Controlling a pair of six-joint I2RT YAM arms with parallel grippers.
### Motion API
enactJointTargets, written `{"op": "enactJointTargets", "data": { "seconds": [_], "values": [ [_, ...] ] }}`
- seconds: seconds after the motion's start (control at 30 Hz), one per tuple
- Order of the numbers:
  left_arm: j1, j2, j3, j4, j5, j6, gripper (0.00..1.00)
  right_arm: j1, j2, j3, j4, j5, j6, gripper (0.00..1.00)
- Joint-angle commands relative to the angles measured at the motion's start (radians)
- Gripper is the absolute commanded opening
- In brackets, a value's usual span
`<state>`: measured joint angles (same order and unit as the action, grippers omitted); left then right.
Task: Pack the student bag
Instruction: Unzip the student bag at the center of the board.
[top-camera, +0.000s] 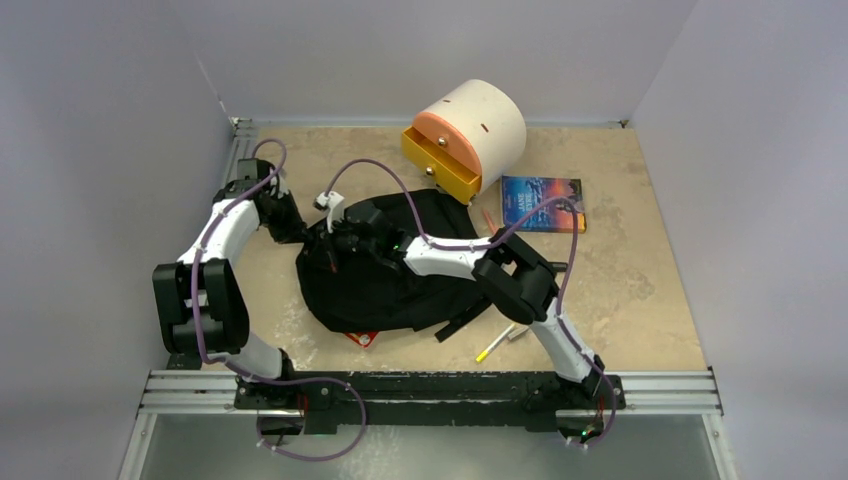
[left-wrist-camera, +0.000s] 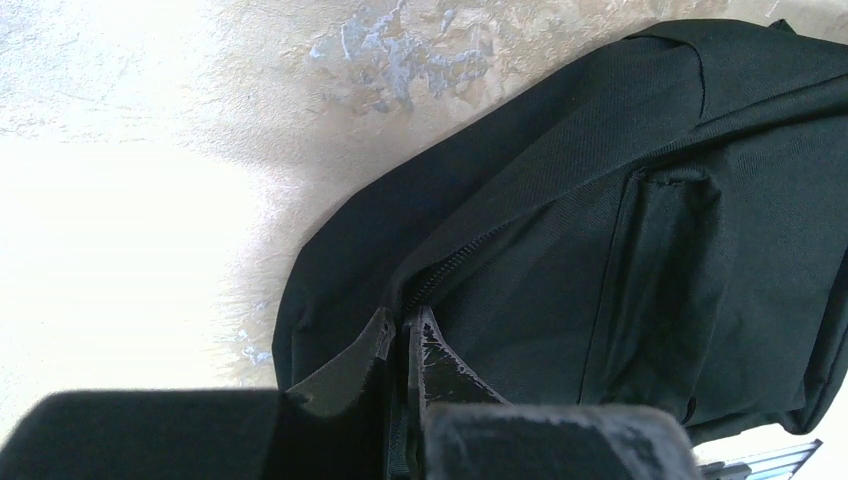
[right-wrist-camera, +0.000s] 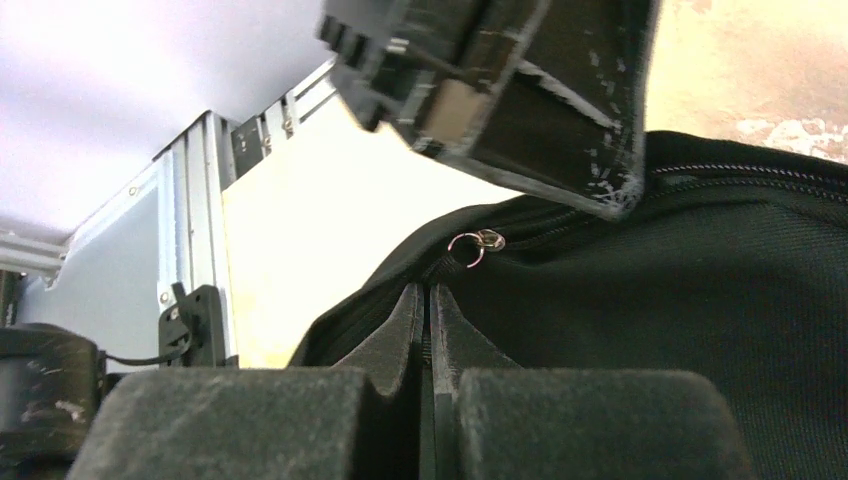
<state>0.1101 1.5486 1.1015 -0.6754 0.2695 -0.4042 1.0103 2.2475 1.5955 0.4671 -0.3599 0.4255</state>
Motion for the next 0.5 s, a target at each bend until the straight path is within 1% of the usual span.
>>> {"op": "enactJointTargets", "data": {
  "seconds": [0.0, 0.23, 0.47],
  "values": [
    [-0.004, -0.005, 0.038, 0.043, 0.014, 0.006, 0.00, 0.038, -0.115, -0.026, -0.014, -0.072, -0.060, 0.00],
    [-0.004, -0.010, 0.045, 0.057, -0.004, -0.003, 0.00, 0.072, -0.202, -0.174, -0.019, -0.104, -0.078, 0.00],
    [-0.004, -0.007, 0.063, 0.068, 0.002, -0.015, 0.00, 0.100, -0.311, -0.347, -0.010, -0.091, -0.075, 0.00]
  ]
}}
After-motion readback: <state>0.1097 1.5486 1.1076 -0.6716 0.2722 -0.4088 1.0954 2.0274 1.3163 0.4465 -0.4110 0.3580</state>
